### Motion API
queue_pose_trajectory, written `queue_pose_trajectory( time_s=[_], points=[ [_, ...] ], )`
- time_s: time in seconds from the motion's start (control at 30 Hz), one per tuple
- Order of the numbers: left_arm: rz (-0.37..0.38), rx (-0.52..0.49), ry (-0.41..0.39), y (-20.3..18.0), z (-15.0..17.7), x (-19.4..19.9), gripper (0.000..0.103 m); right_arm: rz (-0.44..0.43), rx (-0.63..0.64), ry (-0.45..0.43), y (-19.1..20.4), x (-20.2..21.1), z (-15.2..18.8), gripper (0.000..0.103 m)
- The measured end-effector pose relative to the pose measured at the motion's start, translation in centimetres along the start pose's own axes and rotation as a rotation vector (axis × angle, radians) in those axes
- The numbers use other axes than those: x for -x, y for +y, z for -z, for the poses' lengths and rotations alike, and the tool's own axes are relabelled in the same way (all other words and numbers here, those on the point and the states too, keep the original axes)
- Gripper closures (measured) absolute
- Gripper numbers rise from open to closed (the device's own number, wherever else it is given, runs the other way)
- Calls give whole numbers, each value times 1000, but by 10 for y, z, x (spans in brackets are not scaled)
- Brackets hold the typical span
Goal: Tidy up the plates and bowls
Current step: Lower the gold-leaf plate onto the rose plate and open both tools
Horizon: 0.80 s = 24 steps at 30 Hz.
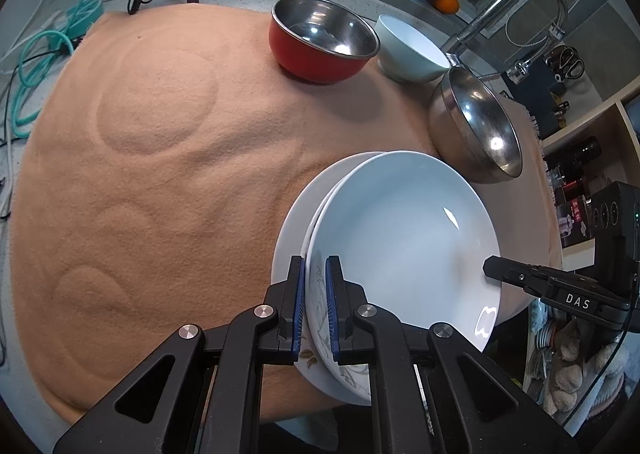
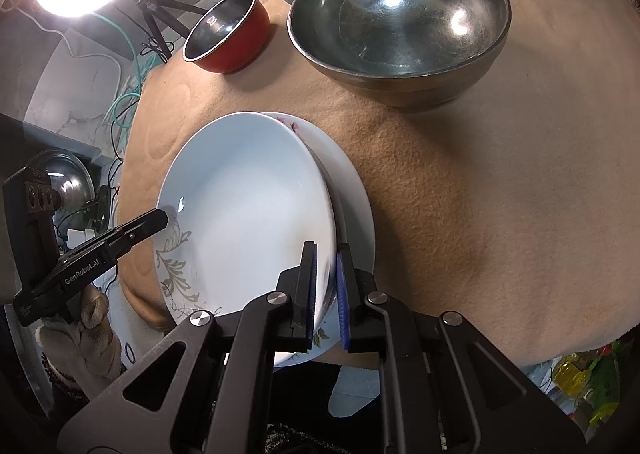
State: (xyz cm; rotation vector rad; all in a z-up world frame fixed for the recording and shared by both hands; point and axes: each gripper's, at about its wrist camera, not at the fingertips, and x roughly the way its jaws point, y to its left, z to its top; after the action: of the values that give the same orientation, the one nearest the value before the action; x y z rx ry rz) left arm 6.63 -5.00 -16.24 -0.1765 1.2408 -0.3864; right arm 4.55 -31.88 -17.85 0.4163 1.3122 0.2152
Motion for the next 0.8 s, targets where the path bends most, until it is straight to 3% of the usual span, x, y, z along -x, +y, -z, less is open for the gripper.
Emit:
queue_pose_trajectory(
  time_s=[0.43,0.8],
  points=[
    [5,0,-8,-1,-8,9,94,-2,-9,-6,-9,4,0,93],
    [43,-44,-58,-27,-32,19,92,34,2,-118,-21,41,-7,84]
  ],
)
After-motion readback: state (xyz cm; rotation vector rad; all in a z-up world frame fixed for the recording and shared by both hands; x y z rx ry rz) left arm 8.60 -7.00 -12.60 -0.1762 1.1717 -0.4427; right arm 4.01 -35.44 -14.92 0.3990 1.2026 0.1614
